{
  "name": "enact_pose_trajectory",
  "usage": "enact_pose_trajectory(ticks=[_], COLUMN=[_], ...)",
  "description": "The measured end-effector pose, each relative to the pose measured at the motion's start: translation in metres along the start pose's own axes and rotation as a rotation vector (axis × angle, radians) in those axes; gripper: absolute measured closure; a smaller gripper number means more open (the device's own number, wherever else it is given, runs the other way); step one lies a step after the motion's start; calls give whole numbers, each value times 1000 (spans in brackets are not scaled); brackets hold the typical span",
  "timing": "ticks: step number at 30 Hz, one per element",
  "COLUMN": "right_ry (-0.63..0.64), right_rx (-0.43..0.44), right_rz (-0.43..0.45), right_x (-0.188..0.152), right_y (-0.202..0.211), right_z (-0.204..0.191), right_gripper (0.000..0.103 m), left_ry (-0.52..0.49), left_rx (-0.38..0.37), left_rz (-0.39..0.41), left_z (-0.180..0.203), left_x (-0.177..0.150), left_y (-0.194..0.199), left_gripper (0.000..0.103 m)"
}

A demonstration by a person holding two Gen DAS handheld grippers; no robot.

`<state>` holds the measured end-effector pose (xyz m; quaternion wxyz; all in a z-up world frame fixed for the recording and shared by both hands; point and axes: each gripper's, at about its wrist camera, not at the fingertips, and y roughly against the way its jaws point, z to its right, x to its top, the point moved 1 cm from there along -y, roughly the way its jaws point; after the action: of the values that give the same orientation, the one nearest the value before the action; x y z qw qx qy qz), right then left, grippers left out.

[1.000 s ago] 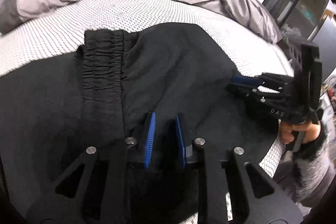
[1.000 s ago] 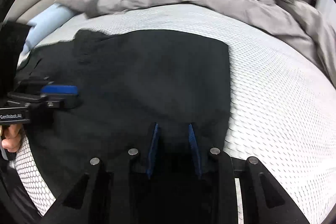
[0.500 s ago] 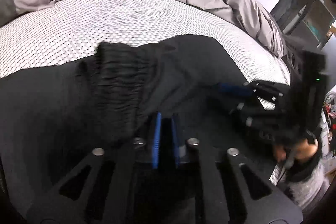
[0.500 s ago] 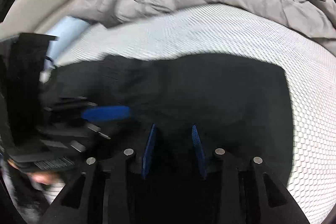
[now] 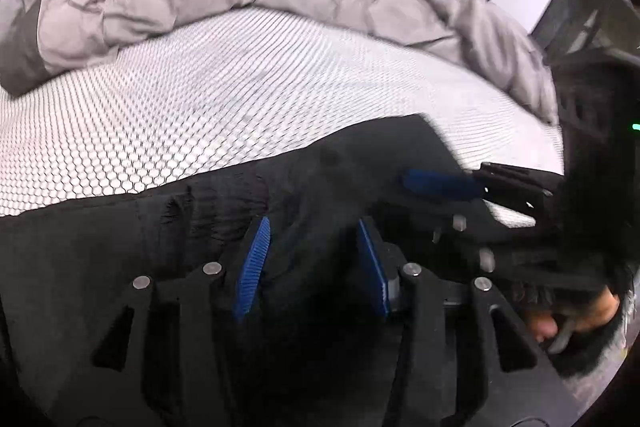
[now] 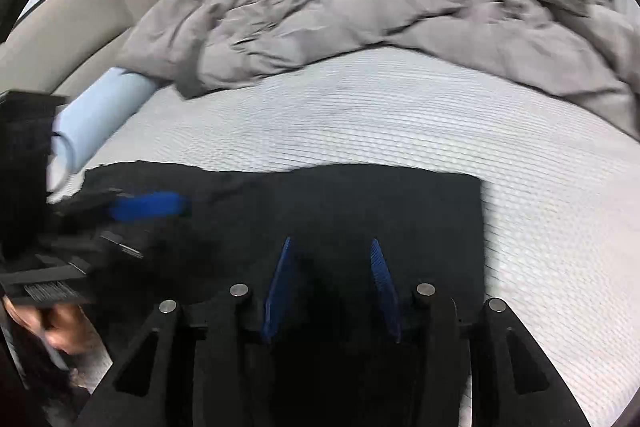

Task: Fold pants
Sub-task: 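Grasp the pants corner with the right gripper while the left gripper holds the waistband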

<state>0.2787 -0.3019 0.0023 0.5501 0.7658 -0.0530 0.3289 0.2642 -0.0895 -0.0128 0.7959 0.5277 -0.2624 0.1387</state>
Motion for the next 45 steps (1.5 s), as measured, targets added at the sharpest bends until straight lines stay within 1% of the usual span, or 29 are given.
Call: enact_pose_trajectory(ticks=[1,2,3,6,8,10,11,13,14,16,17,18,19,20,22,23,25,26,29,31,32,34,35,37,38,40,41,43,45], right_ry=[20,34,50,105,84,51,21,-34,-51,-48,-23,7,39,57,94,123,220,244,192,165,153,124,120,145,172,236,236,186,121], right_rx=[35,21,-18,-185,-308,-380,-379,-359,-349,-268,-209,-163,-116,-80,-6,-29,-200,-250,-316,-377,-366,-287,-223,-143,-138,-169,-170,-157,-191], right_rz=[-22,-41,-62,-86,-71,-60,-56,-42,-36,3,21,29,41,36,-32,-63,-98,-90,-60,-47,-37,23,43,49,20,-43,-47,-37,-35], right_x=[4,7,7,-3,-3,-3,-6,-8,-13,-15,-20,-22,-27,-31,-47,-52,-68,-74,-88,-96,-100,-108,-112,-120,-124,-133,-137,-146,-156], right_y=[-14,-28,-39,-47,-36,-31,-26,-15,-3,16,27,33,38,36,22,14,3,4,31,49,61,83,92,88,79,58,57,72,86], right_z=[-7,-10,-10,7,28,44,53,59,59,47,37,24,8,-4,-26,-31,-33,-29,-2,8,8,0,-10,-28,-36,-41,-36,-15,14], right_gripper=[63,63,63,64,64,63,61,60,60,59,57,51,44,42,42,42,42,41,40,39,40,39,39,34,34,35,35,35,35], left_ry=[20,54,61,67,48,23,16,2,-17,-43,-50,-61,-84,-106,-139,-161,-169,-160,-129,-107,-113,-148,-175,-219,-234,-261,-271,-285,-291], left_rx=[5,0,-2,-24,-5,15,31,117,153,118,78,49,17,10,53,59,60,61,123,109,90,72,59,44,59,54,48,39,44], left_rz=[0,6,5,-3,1,4,9,28,46,99,121,116,91,49,-1,3,3,7,21,40,61,84,82,41,1,-8,-8,-9,-9], left_z=[-8,-19,-27,-44,-48,-44,-43,-37,-30,-14,-5,2,9,13,13,12,8,4,-5,-2,3,19,27,38,37,33,32,29,30], left_x=[0,0,-1,-8,-13,-16,-17,-26,-32,-48,-57,-62,-67,-72,-81,-86,-93,-96,-107,-116,-120,-126,-130,-137,-142,-155,-158,-165,-170], left_y=[-4,-5,-5,-4,-1,2,6,25,38,62,70,69,62,51,37,37,45,51,71,88,96,103,101,86,77,75,78,86,91], left_gripper=[73,87,96,100,100,100,100,98,94,83,68,55,53,53,54,54,54,54,54,54,54,51,48,47,47,47,47,47,47])
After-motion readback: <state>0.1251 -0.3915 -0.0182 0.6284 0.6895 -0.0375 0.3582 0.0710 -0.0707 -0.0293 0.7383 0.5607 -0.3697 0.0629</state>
